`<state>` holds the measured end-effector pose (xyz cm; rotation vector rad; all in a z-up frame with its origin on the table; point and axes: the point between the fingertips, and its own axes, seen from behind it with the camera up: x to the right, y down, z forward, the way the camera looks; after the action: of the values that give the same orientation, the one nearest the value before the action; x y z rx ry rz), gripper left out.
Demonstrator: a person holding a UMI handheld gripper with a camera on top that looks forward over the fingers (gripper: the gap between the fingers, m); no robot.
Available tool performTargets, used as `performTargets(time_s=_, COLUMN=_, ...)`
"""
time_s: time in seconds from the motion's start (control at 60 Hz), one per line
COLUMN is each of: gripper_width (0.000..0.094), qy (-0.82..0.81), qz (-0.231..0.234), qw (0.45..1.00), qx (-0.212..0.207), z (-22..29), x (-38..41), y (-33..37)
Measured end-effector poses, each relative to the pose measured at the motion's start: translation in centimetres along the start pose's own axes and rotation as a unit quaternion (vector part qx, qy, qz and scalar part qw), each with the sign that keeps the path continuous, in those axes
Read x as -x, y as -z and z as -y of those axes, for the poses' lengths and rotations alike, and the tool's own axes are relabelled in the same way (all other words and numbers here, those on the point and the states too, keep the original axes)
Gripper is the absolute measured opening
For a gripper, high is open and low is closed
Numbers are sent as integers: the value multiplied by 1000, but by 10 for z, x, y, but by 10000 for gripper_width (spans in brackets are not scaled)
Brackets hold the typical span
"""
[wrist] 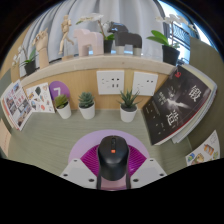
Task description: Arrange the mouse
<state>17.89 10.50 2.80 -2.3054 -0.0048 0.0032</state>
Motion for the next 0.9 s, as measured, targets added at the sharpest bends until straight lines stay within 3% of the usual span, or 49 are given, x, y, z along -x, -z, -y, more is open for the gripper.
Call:
performTargets(time_s=0.15, gripper_width=357, qy=19, qz=19, qw=999, qx=42, z=-34, x=10, y=-21)
performTargets(time_s=0.233, gripper_width=363, qy=8, qz=20, qw=999, qx=25, z=-31, x=10, y=-22)
performTargets(time_s=0.45, gripper_width=529, qy=8, qz=17, qw=999, qx=37, z=-35, x=10, y=-23)
performTargets(time_s=0.517, gripper_width=725, qy=19, qz=11, qw=998, qx=52, z=-35, x=8, y=-17)
performTargets(time_s=0.6, gripper_width=846, qy=26, qz=-3, qw=999, qx=41, z=-18, x=8, y=3)
performTargets(time_s=0.9, gripper_width=848, qy=-11, qz=-17, qw=999, qx=-36, z=54, x=30, y=149)
